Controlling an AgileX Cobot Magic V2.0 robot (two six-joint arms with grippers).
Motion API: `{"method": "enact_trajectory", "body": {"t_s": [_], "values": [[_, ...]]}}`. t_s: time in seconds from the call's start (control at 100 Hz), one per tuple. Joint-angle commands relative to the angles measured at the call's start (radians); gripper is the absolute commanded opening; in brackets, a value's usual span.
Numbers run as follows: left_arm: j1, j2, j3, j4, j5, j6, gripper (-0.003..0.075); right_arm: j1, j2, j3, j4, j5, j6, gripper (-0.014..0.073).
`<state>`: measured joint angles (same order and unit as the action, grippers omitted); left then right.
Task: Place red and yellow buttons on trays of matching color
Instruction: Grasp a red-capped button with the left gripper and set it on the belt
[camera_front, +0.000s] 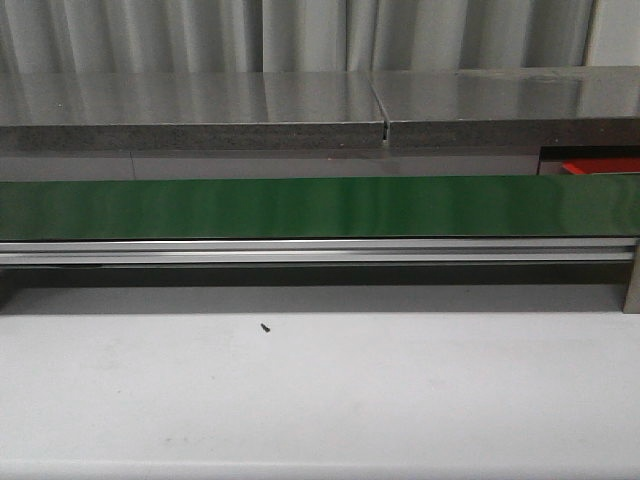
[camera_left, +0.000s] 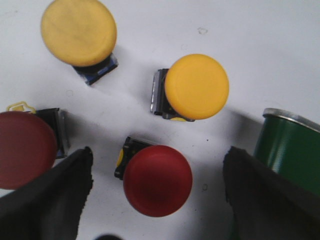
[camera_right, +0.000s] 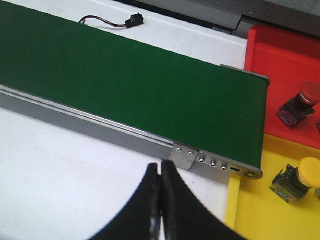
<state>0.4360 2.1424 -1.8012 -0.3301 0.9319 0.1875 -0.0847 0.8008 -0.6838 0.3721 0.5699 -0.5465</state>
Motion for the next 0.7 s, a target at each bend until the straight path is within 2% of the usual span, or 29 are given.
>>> {"method": "enact_trajectory", "body": {"t_s": [0.0,0.35,0.44,0.61,0.66,0.69], "values": [[0.0,-0.048,-0.035,-0.01,-0.021,-0.015,0.0513,0.0,-0.004,-0.029,0.013,-0.054,-0.004,-0.0068],[-0.002,-0.006,-0.035,-0.01,-0.022,-0.033,0.0495,0.0,-0.004,-0.029,0.013,-0.054,-0.004,-0.0068],[-0.002,-0.006,-0.035,-0.01,-0.022,-0.033,0.0387,0.0,-0.004,-0.029,0.013,-0.054,-0.004,-0.0068],[-0.002,-0.008,-0.035,-0.012,-0.001,-0.033,0.0053,0.0,-0.004,-0.029,0.013,-0.054,-0.004,-0.0068],[-0.002,-0.02,-0.035,-0.016,0.006,-0.033,-0.0015,0.0,-0.004,-0.029,0.013,-0.054,-0.004,-0.0068],[-0.002,-0.029,-0.035,-0.018,0.01,-0.033,-0.0017,0.0,-0.004,-0.029,0.013,-0.054,-0.004,-0.0068]]}}
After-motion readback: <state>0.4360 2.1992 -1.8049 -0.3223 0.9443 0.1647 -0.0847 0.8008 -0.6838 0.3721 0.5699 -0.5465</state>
